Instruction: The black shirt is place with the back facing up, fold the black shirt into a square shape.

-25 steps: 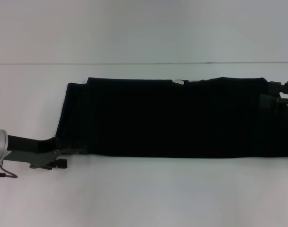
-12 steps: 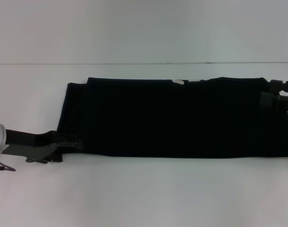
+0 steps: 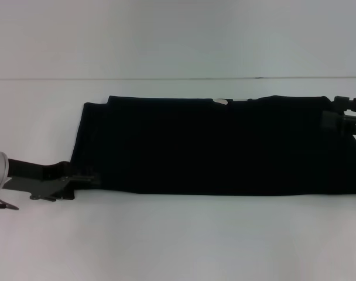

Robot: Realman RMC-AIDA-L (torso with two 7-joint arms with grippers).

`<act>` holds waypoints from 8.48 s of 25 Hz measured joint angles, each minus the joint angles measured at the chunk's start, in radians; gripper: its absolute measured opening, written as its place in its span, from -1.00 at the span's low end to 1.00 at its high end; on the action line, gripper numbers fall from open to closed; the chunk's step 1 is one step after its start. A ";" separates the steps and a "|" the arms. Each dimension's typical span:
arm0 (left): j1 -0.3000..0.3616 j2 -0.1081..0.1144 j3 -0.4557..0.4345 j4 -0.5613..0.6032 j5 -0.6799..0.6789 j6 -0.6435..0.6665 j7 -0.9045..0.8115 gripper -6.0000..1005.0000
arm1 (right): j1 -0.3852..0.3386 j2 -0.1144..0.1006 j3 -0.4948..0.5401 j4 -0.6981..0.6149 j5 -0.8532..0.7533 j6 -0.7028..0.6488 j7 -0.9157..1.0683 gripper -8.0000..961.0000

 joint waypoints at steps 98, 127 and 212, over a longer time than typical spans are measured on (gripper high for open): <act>-0.337 -0.179 0.224 -0.380 -0.714 -0.309 0.493 -0.90 | -0.174 -0.031 0.023 0.016 0.294 -0.004 0.002 0.87; 0.161 -0.140 0.114 -0.123 -0.892 0.460 1.102 0.67 | 0.073 -0.078 -0.197 0.184 -0.144 0.291 0.585 0.87; 0.118 -0.118 0.156 -0.039 -0.635 0.322 1.158 0.80 | 0.137 0.017 -0.288 0.131 0.010 0.271 0.530 -0.81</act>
